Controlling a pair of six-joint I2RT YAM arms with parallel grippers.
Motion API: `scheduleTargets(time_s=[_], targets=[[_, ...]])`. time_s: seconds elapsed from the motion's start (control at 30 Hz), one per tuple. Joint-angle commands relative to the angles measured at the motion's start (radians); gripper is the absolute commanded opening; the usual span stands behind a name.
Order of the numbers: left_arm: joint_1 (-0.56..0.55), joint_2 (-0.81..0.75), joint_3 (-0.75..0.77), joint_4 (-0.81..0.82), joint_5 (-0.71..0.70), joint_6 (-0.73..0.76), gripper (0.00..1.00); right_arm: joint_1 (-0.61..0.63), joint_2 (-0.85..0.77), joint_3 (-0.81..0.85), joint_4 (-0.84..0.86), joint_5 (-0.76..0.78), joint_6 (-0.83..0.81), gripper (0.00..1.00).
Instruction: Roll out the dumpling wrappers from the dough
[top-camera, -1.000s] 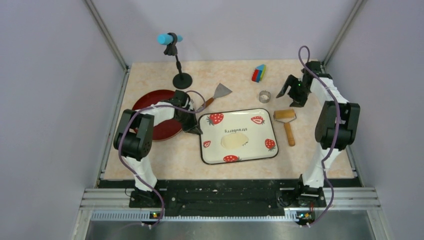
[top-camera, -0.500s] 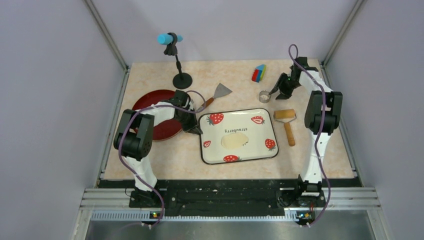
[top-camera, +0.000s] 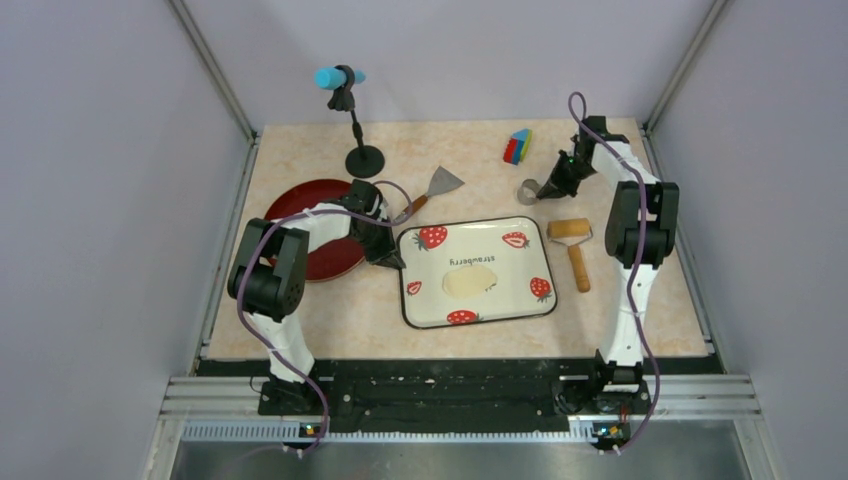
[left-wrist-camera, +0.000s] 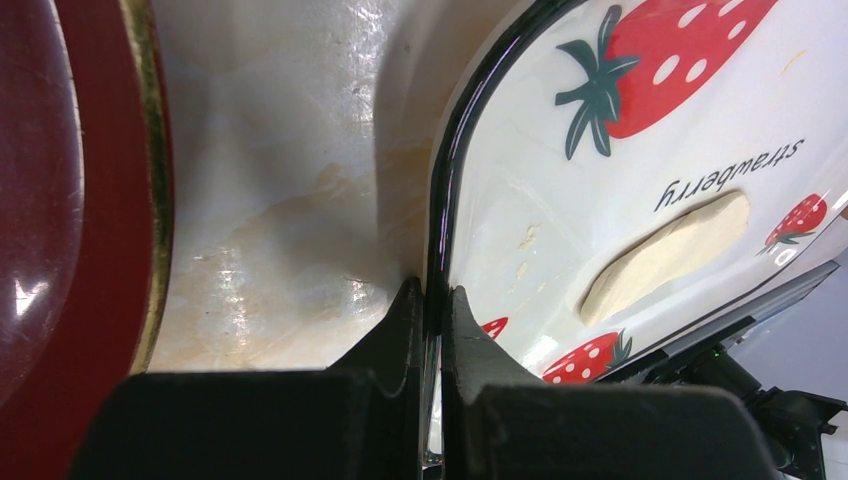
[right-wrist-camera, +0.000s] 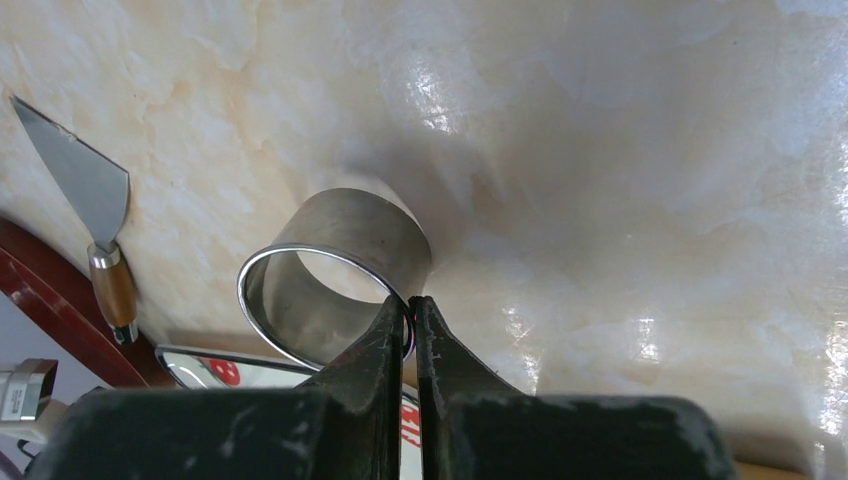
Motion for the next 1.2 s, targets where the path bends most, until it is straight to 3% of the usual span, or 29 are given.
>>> scheduleTargets(time_s=[0.0,0.57,0.73,0.9,1.17], targets=[[-0.027,0.053,-0.009,-0.002,-0.088,-0.004,0.00,0.009,0.020,0.047,-0.016,0.002,-0.016,0.00],[-0.029,0.053,-0.017,0.015,-0.073,-0.019,0.00,0.014,-0.100,0.159,-0.153,0.025,-0.106,0.00],[-0.029,0.049,-0.022,0.029,-0.060,-0.030,0.00,0.070,-0.162,0.146,-0.213,0.029,-0.159,0.00],[-0.029,0.047,-0.023,0.034,-0.055,-0.034,0.00,0.135,-0.231,0.090,-0.266,0.043,-0.226,0.00],[-0.030,0.038,-0.042,0.050,-0.041,-0.043,0.00,0.316,-0.378,-0.148,-0.249,0.136,-0.345,0.00]])
